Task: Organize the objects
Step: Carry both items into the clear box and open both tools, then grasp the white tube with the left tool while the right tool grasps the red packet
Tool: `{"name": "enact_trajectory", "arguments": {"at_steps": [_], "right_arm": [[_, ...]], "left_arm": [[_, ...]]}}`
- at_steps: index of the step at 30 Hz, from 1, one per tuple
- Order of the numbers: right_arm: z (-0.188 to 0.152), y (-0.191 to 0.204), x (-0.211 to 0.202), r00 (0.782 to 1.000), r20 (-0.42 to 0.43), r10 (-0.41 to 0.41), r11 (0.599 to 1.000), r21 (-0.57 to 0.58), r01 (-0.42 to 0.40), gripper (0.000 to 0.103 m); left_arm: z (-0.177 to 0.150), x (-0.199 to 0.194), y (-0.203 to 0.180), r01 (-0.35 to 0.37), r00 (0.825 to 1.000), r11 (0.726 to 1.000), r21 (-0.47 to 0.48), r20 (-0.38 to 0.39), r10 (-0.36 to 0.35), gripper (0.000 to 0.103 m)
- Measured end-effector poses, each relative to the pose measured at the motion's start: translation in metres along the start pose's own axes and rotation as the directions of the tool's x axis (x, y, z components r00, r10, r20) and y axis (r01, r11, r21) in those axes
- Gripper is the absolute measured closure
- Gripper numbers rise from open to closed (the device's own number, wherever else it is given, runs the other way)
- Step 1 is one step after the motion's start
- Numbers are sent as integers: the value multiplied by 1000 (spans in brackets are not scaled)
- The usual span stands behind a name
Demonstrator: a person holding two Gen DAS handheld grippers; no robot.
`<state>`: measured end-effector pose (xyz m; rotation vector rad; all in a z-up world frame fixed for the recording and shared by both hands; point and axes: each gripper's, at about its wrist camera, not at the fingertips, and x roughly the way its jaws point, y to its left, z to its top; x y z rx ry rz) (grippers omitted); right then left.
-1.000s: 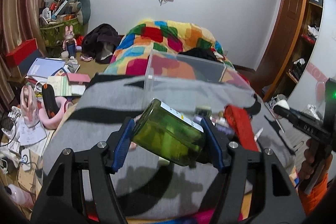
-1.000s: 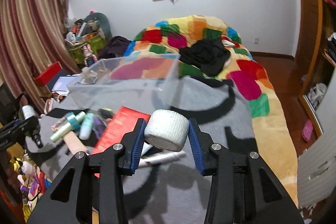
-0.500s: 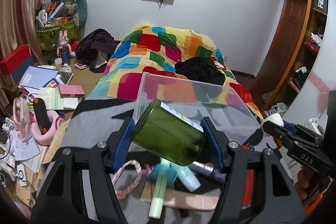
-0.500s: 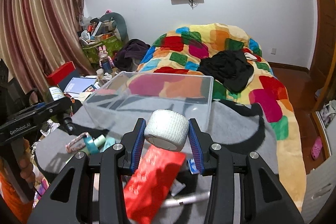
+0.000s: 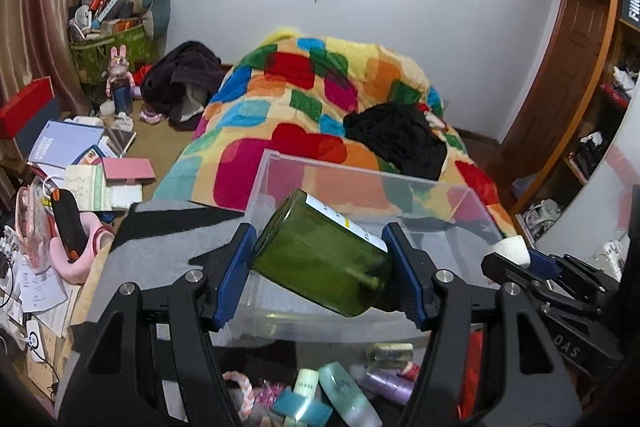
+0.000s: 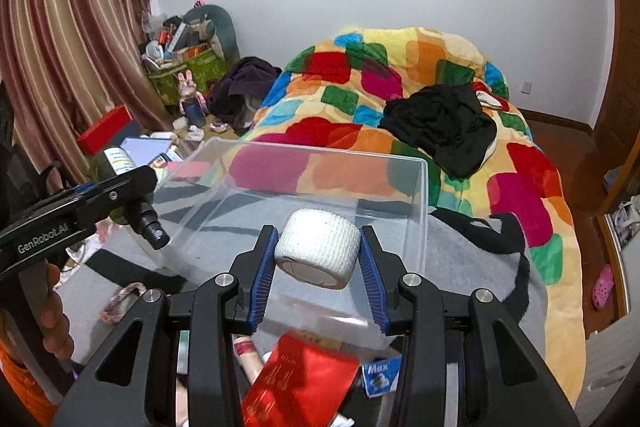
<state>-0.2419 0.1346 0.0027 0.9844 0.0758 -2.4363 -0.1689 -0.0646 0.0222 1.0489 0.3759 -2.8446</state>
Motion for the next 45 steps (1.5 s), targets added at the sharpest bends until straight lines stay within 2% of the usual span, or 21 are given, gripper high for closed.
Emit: {"name": "enact_trajectory", "arguments": {"at_steps": [9,13,15,16,17,18,22,33,35,40,45], "right_arm": [[-5,5,31,997,-80,-6,1000,-28,4,65],[-7,9,33,997,-80,-14,999,-48,10,65],[-7,11,32,997,-76,-29,998,-63,24,61],[-7,12,31,997,-71,-36,997,-66,32,52],[-6,12,29,997,-65,-39,997,-65,35,42],[-6,12,26,998,-54,-37,998,-62,34,39],[-6,13,15,999,-32,-42,997,-62,40,38],[-18,19,-26,998,29,-60,996,-64,61,26],[-24,19,-34,998,35,-55,997,-50,56,21],[-39,16,-45,999,21,-41,999,-18,41,20],[-60,13,-48,999,-10,-33,999,12,33,20]], "left_arm": [[-7,34,-5,5,996,1000,22,-87,-3,39],[-9,37,-9,19,995,999,34,-104,-15,39],[-9,36,-11,26,994,999,37,-107,-22,39],[-9,36,-11,30,994,999,38,-110,-26,39],[-10,35,-12,34,994,999,39,-110,-30,38],[-10,32,-12,38,994,998,41,-106,-33,38],[-11,20,-16,40,996,997,58,-87,-35,37],[-23,-34,-23,26,1000,990,137,10,-28,12],[-28,-43,-22,22,999,989,147,20,-25,11],[-45,-58,-12,11,1000,988,156,20,-15,10],[-67,-61,1,9,1000,989,147,-17,-7,10]]}}
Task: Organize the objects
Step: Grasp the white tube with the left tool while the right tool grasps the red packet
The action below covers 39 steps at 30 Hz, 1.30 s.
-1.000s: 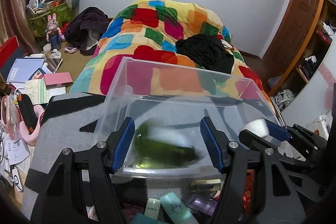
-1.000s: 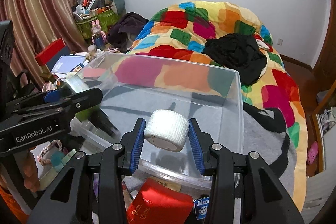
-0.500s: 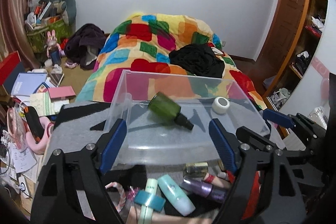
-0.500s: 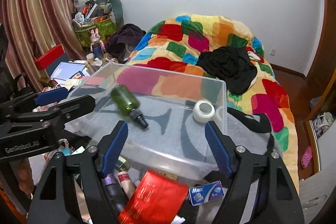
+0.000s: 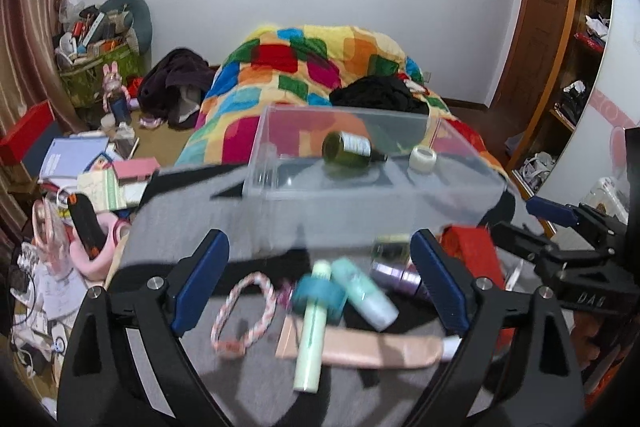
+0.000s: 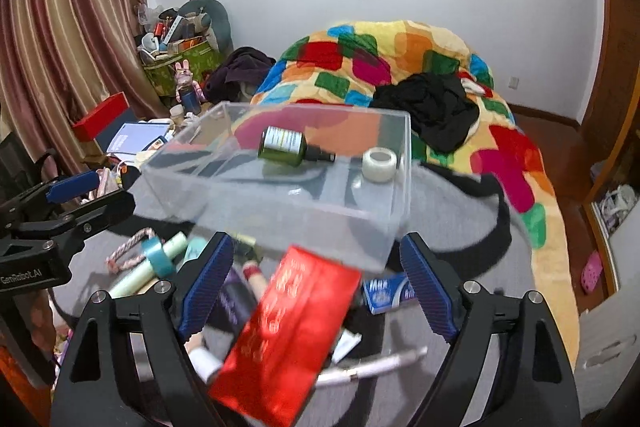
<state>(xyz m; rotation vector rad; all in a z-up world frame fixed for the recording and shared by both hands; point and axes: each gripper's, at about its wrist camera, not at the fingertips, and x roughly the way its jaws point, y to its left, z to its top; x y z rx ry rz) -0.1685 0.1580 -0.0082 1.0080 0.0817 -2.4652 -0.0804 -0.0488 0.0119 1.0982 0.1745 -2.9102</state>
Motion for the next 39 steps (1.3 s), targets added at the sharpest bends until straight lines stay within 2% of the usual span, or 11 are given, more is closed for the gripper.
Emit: {"name": "enact_trajectory", "arguments": {"at_steps": [5,7,13,15,16,18,23,24,28,31,39], "right_arm": [[-18,-3,7,999,-48,15,999,39,-13,20],[-25,-3,11,997,-68,30,998,60,-26,20],[-36,9,26,993,-114,32,998,49,-26,20],[-38,11,29,993,-117,14,999,43,-9,20],[-38,12,30,993,-116,2,999,43,3,20],[-38,9,34,993,-116,-18,999,47,24,20],[-40,7,33,994,-106,-16,998,56,22,21],[-41,7,32,995,-102,-16,998,54,21,22],[-42,7,27,995,-97,15,999,46,-11,42],[-44,8,21,996,-92,19,999,34,-16,50],[-50,0,8,997,-76,31,999,46,-27,52]], "left_arm": [[-28,4,8,-5,999,1000,-4,-43,5,11],[-39,4,10,0,999,1000,-7,-48,0,14],[-62,15,10,11,995,1000,11,-98,-10,41],[-66,20,12,15,994,1000,4,-108,-14,57],[-67,21,14,23,994,1000,-9,-103,-24,59],[-67,21,17,29,995,999,-34,-95,-33,72],[-67,20,18,54,995,997,-46,-84,-57,86],[-68,19,18,55,995,998,-41,-82,-58,88],[-67,9,15,51,996,998,-32,-65,-53,88],[-64,-2,16,55,997,998,-35,-44,-57,88],[-49,-34,18,49,998,998,-33,35,-48,88]]}}
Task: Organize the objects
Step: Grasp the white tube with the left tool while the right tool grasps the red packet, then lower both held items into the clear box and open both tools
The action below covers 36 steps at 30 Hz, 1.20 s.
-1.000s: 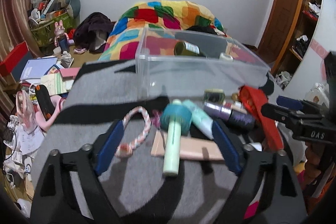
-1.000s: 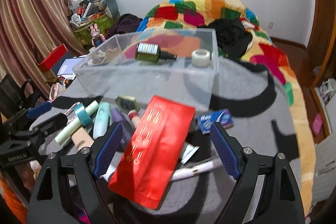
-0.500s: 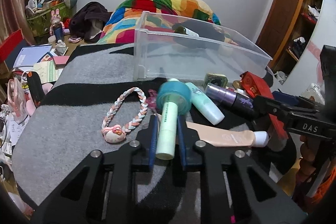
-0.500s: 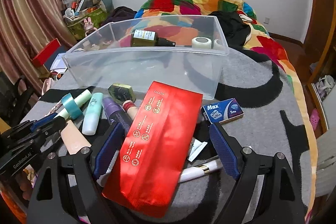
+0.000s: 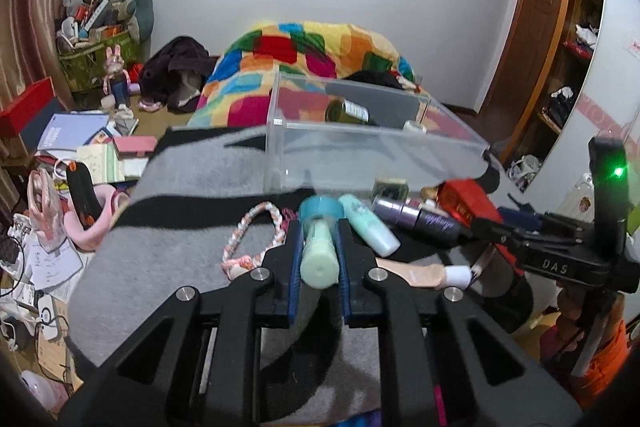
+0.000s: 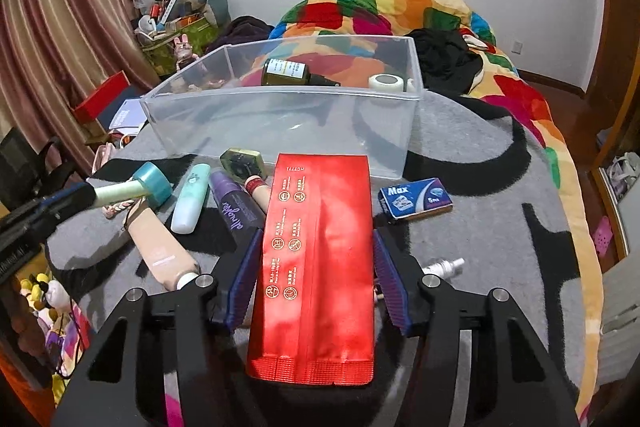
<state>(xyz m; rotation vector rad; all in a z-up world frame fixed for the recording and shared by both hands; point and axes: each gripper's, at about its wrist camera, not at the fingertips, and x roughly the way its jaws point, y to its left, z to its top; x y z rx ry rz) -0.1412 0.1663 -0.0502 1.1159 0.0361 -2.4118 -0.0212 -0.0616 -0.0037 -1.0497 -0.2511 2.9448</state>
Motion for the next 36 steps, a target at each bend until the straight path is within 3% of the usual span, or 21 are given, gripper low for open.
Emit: {"name": "enact_trajectory", "arguments": {"at_steps": [19,26,36], "right_arm": [[25,2,-58,984,170,48,999,-17,-46,52],[46,-4,-55,980,196,35,999,-8,-34,52],[81,-12,-31,982,185,39,999,-13,-38,52]], "left_arm": [[58,-23,-17,15,991,1000,13,136,-17,88],[90,-9,-15,20,988,1000,-14,155,-18,88],[119,17,-7,-51,983,998,-44,176,58,88]]}}
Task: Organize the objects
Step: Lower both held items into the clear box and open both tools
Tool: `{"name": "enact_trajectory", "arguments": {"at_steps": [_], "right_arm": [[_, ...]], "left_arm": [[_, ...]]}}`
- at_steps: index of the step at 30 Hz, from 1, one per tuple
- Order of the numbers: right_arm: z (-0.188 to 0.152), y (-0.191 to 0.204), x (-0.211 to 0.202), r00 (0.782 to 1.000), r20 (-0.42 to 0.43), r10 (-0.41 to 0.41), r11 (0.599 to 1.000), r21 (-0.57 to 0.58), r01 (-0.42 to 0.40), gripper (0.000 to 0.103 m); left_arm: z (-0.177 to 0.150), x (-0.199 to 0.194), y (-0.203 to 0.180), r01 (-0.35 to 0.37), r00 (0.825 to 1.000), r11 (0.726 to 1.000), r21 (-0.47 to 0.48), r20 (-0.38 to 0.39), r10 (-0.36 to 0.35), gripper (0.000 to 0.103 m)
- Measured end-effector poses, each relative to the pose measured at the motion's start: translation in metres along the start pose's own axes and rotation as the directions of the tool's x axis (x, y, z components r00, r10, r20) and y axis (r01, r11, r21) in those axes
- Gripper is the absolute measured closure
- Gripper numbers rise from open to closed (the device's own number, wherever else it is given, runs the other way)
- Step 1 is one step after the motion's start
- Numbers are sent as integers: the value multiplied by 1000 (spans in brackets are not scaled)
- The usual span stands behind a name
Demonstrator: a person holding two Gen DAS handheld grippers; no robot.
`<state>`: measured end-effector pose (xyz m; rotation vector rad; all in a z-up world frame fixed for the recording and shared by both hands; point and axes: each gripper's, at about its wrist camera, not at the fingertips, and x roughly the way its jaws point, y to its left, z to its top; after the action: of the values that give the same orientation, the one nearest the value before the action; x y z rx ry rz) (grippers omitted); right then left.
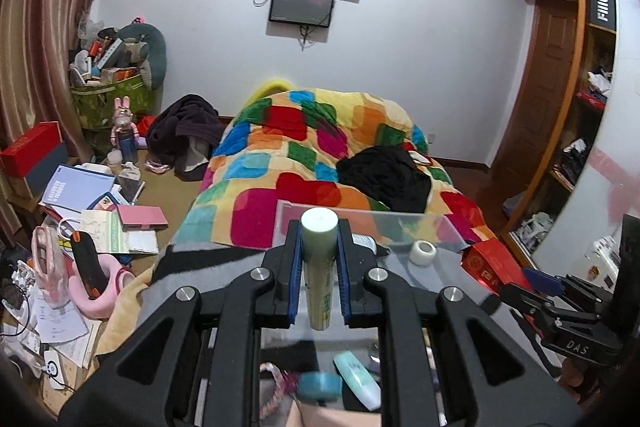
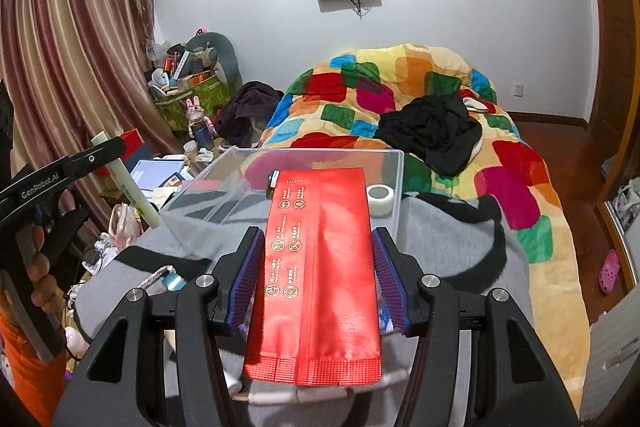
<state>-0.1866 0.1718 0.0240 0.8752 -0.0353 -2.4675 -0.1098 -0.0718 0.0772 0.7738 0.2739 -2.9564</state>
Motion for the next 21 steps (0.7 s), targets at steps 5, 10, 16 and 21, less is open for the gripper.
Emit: {"name": "enact_trajectory", "arguments": {"at_steps": [5,10,16,21], "right_arm": [[12,-1,24,1000,-27,-5,1000,-18,4,52],[20,-1,54,997,-72,20,1000,-21,-21,52],[17,7,81,994,-109,5,996,-83,-14,52],[13,8,87,991,-131,-33,992,-125,16,51]], "left_arm": [[5,18,-6,-97,995,995,40,40,95,88],[-5,47,-10,-141,990,988,63,-5,141,88],[-23,79,-22,-121,985,987,105,-110,132,88],[-32,87,-34,-36,980,992,122,-189,59,83]]}}
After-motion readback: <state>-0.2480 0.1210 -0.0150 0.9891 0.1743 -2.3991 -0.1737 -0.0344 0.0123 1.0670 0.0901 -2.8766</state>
